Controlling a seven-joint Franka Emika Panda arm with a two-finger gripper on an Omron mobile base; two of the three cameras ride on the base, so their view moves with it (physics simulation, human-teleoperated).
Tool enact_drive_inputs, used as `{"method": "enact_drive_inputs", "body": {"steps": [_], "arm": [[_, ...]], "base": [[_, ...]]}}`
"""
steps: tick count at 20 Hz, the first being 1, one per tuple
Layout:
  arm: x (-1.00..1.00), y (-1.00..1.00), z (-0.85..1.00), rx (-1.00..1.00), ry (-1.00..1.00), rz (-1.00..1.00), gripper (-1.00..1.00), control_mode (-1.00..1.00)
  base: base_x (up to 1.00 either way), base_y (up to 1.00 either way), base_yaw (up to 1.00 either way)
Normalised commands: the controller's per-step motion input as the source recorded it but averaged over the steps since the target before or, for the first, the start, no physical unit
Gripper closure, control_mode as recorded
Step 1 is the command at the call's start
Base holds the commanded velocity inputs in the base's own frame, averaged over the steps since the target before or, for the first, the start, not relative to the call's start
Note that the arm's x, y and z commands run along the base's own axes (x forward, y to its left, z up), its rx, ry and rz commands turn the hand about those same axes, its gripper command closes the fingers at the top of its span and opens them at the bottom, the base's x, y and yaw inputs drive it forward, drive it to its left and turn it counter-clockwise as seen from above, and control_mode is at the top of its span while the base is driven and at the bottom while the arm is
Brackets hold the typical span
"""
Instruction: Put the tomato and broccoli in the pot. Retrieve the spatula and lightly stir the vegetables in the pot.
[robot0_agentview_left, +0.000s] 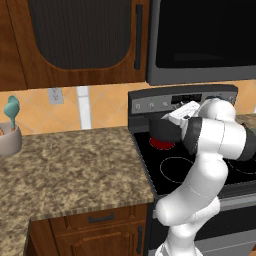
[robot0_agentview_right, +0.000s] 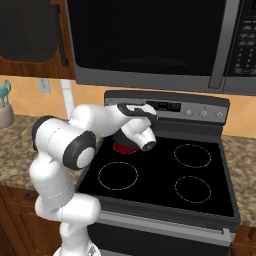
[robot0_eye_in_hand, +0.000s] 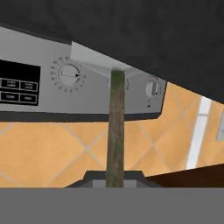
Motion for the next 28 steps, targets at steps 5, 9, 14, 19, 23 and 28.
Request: {"method": "enact_drive_inputs", "body": {"steps": [5,9,14,19,23,28], "arm": [[-0.52,0.12,0.21,0.05,0.0,-0.04,1.0,-1.0],[-0.39,0.13,0.8,0.1,0.02,-0.12,1.0,-1.0],[-0.38,0.0,0.4,0.03,0.17,-0.24,1.0,-1.0],[-0.41,0.01,-0.35,0.0,0.29,-0.28,1.0,-1.0],[0.0,0.05,-0.62,0.0,0.18,-0.15,1.0,-1.0],[0.08,0.03,-0.52,0.07,0.12,-0.05,1.0,-1.0]], "base": [[0.0,0.0,0.0],[0.0,0.0,0.0],[0.0,0.0,0.0],[0.0,0.0,0.0],[0.0,0.0,0.0],[0.0,0.0,0.0]]}}
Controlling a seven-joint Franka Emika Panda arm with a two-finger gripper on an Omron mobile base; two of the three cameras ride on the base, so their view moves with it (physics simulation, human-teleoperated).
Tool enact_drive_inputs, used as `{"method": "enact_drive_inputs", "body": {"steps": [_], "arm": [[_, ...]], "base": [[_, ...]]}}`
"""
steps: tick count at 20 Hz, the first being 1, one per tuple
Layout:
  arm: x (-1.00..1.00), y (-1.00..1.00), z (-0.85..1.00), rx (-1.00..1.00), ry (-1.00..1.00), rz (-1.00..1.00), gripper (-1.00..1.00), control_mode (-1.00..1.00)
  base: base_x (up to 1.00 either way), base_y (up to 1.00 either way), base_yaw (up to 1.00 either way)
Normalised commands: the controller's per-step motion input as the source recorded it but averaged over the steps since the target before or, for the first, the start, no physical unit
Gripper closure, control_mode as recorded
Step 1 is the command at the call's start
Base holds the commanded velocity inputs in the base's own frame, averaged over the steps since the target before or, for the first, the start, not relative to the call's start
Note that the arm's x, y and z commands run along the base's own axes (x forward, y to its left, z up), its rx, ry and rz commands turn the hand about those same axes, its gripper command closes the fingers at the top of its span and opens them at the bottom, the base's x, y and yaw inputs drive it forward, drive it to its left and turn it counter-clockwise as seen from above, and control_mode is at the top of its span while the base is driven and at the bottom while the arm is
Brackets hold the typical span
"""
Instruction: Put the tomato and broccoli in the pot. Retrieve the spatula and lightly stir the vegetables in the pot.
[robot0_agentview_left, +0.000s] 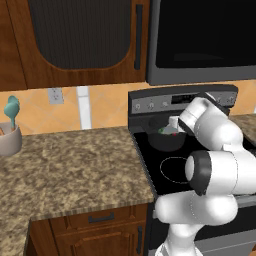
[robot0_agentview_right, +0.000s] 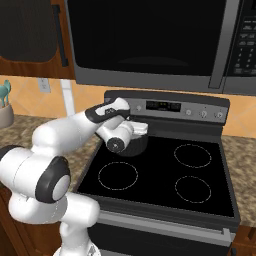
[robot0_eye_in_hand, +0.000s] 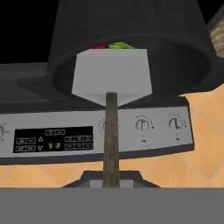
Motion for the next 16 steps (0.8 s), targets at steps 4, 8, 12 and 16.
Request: {"method": "enact_drive_inputs", "body": {"steps": [4,8,12,16], "arm": [[0.0,0.26,-0.65,0.09,0.07,0.0,1.0,-1.0],[-0.05,0.13,0.14,0.03,-0.03,-0.01,1.0,-1.0],[-0.09,0.01,0.76,0.01,0.0,-0.05,1.0,-1.0],[0.0,0.0,0.25,-0.01,0.05,-0.09,1.0,-1.0]], "base": [[0.0,0.0,0.0],[0.0,0.0,0.0],[0.0,0.0,0.0],[0.0,0.0,0.0]]}}
